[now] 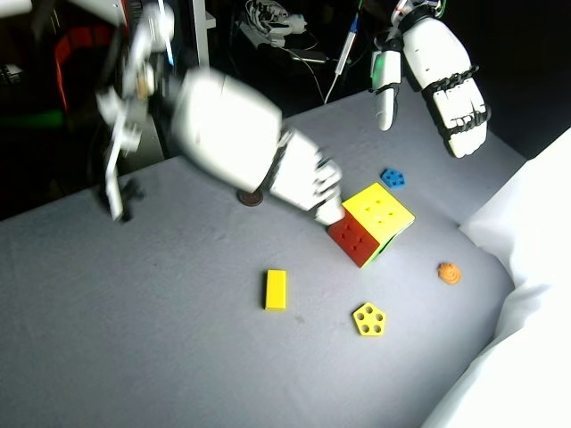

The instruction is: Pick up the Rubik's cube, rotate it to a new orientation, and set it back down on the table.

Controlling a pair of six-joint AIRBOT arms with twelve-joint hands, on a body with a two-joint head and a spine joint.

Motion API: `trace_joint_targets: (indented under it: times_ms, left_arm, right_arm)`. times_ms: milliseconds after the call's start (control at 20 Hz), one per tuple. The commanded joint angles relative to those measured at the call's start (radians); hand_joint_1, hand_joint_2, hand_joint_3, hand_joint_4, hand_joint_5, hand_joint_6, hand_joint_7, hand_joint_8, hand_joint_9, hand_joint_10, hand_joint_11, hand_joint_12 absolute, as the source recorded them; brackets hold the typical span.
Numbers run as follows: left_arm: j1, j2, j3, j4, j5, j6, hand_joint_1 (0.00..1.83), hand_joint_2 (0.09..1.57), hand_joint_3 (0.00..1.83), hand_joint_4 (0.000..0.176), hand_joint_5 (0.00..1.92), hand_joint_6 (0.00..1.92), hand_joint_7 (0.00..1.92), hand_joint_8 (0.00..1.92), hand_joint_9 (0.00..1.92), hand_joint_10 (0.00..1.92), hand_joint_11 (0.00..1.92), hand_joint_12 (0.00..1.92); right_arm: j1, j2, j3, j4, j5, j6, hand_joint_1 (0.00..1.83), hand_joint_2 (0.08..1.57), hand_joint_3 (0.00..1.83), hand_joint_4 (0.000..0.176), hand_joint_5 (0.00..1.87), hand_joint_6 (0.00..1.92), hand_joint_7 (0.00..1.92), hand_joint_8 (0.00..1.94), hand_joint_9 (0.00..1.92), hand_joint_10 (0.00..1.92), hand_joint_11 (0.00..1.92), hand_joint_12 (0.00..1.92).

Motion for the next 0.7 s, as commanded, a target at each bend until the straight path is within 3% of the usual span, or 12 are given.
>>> trace_joint_targets:
  times_ms: [0, 50, 100, 200, 250, 300, 350, 400, 500, 650]
  left_arm:
    - [-0.014, -0.005, 0.008, 0.059, -0.044, -0.003, 0.00, 1.35, 0.00, 0.000, 0.00, 0.00, 0.06, 0.00, 0.08, 0.00, 0.00, 0.35]
    - [-0.013, -0.028, 0.018, 0.050, -0.045, -0.003, 0.00, 1.35, 0.00, 0.000, 0.00, 0.00, 0.05, 0.00, 0.07, 0.00, 0.00, 0.35]
    - [-0.011, -0.039, 0.023, 0.046, -0.048, -0.003, 0.11, 1.32, 0.00, 0.000, 0.00, 0.00, 0.06, 0.00, 0.08, 0.00, 0.00, 0.36]
    - [-0.001, -0.072, 0.037, 0.050, -0.063, -0.023, 0.32, 1.27, 0.00, 0.000, 0.00, 0.00, 0.04, 0.00, 0.08, 0.00, 0.00, 0.38]
    - [0.010, -0.087, 0.043, 0.067, -0.073, -0.044, 0.32, 1.27, 0.00, 0.000, 0.00, 0.00, 0.04, 0.00, 0.08, 0.00, 0.00, 0.38]
    - [0.018, -0.094, 0.046, 0.080, -0.081, -0.059, 0.43, 1.23, 0.00, 0.000, 0.00, 0.00, 0.04, 0.00, 0.07, 0.00, 0.00, 0.36]
    - [0.028, -0.105, 0.052, 0.099, -0.089, -0.078, 0.69, 1.15, 0.00, 0.000, 0.00, 0.00, 0.03, 0.00, 0.07, 0.00, 0.00, 0.36]
    - [0.034, -0.113, 0.058, 0.108, -0.089, -0.085, 0.78, 1.12, 0.00, 0.000, 0.00, 0.00, 0.03, 0.00, 0.07, 0.00, 0.00, 0.35]
    - [0.042, -0.128, 0.068, 0.117, -0.089, -0.089, 0.82, 1.11, 0.00, 0.000, 0.00, 0.00, 0.03, 0.00, 0.07, 0.00, 0.00, 0.35]
    - [0.046, -0.161, 0.086, 0.118, -0.089, -0.089, 0.93, 1.09, 0.00, 0.000, 0.00, 0.00, 0.00, 0.00, 0.05, 0.00, 0.00, 0.28]
  right_arm:
    - [-0.006, 0.003, 0.003, 0.006, 0.068, 0.001, 0.00, 1.38, 0.02, 0.000, 0.03, 0.01, 0.09, 0.00, 0.06, 0.04, 0.00, 0.00]
    - [-0.019, -0.007, 0.020, 0.015, 0.102, 0.002, 0.00, 1.38, 0.02, 0.000, 0.05, 0.02, 0.10, 0.01, 0.08, 0.04, 0.02, 0.01]
    - [-0.029, -0.016, 0.034, 0.039, 0.140, -0.006, 0.00, 1.38, 0.02, 0.000, 0.04, 0.01, 0.09, 0.00, 0.07, 0.04, 0.01, 0.01]
    - [-0.077, -0.032, 0.050, 0.316, 0.221, -0.299, 0.00, 1.38, 0.01, 0.000, 0.02, 0.00, 0.07, 0.00, 0.05, 0.03, 0.00, 0.00]
    - [-0.115, -0.037, 0.057, 0.480, 0.320, -0.462, 0.00, 1.38, 0.01, 0.000, 0.02, 0.00, 0.07, 0.00, 0.05, 0.03, 0.00, 0.00]
    - [-0.146, -0.042, 0.062, 0.600, 0.398, -0.565, 0.00, 1.38, 0.01, 0.000, 0.04, 0.01, 0.08, 0.00, 0.05, 0.03, 0.00, 0.01]
    - [-0.172, -0.044, 0.067, 0.689, 0.469, -0.652, 0.00, 1.38, 0.01, 0.000, 0.03, 0.01, 0.07, 0.00, 0.05, 0.02, 0.00, 0.01]
    - [-0.202, -0.045, 0.070, 0.783, 0.534, -0.718, 0.00, 1.38, 0.01, 0.000, 0.04, 0.01, 0.08, 0.00, 0.06, 0.03, 0.01, 0.01]
    - [-0.252, -0.046, 0.082, 0.871, 0.639, -0.752, 0.00, 1.38, 0.01, 0.000, 0.04, 0.01, 0.08, 0.00, 0.05, 0.02, 0.01, 0.01]
    - [-0.277, -0.052, 0.094, 0.872, 0.663, -0.731, 0.00, 1.38, 0.01, 0.000, 0.06, 0.02, 0.10, 0.01, 0.07, 0.03, 0.00, 0.02]
